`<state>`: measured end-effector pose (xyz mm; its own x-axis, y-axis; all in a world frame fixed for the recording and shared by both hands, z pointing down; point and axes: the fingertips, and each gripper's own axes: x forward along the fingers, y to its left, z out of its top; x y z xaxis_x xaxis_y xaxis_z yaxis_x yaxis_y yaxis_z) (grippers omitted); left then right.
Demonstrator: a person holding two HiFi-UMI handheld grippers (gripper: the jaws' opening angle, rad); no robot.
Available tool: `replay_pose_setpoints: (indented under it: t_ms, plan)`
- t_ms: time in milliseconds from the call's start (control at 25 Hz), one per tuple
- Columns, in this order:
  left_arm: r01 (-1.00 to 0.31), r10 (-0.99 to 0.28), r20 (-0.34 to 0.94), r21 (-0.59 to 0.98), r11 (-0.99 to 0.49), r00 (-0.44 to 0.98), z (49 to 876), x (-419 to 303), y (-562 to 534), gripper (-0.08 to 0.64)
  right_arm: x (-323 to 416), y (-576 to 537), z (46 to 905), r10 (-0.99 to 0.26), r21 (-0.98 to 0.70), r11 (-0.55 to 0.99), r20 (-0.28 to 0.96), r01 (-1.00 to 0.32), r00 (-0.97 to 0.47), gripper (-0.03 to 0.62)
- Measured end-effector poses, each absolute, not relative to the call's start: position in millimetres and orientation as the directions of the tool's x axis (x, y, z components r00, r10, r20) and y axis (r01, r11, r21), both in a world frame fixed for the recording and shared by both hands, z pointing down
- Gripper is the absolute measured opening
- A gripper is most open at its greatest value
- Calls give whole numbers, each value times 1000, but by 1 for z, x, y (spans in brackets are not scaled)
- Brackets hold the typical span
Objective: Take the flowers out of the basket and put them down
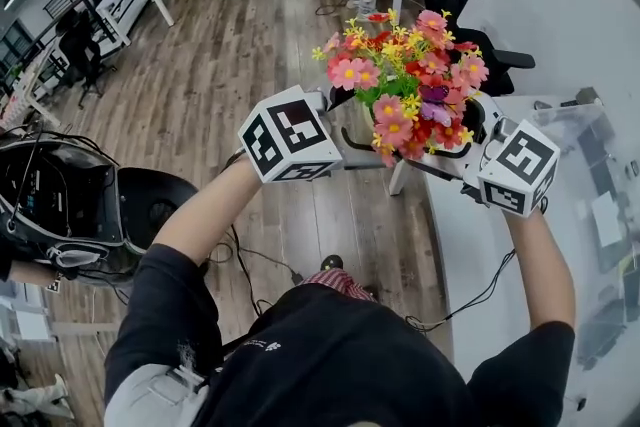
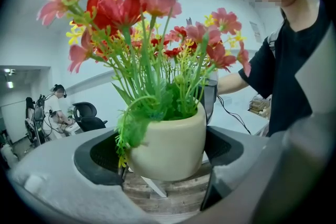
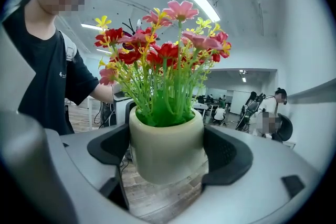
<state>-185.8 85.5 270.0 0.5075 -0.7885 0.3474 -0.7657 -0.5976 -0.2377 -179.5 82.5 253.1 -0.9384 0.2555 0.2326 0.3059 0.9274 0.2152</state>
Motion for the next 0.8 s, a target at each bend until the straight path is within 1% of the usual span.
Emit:
replay_pose_setpoints:
  t_ms: [280, 480, 680, 800]
  plan:
    - [-757, -778, 341, -227, -613, 528, 279, -187, 84, 463, -180, 80, 262, 236, 201, 937, 238, 286, -942, 443]
    - [-746, -765, 332, -215, -631, 552, 270, -214, 86, 463, -207, 82, 253, 209, 198, 945, 242, 259, -947, 443]
    - [-731, -758, 330, -230, -642, 562, 274, -226, 82, 463, -219, 79, 257, 198, 208, 947, 223, 245, -954, 443]
    - [-724, -752, 333, -229, -650, 569, 270, -248, 83, 463, -241, 79, 253, 185, 202, 952, 224, 231, -957, 443]
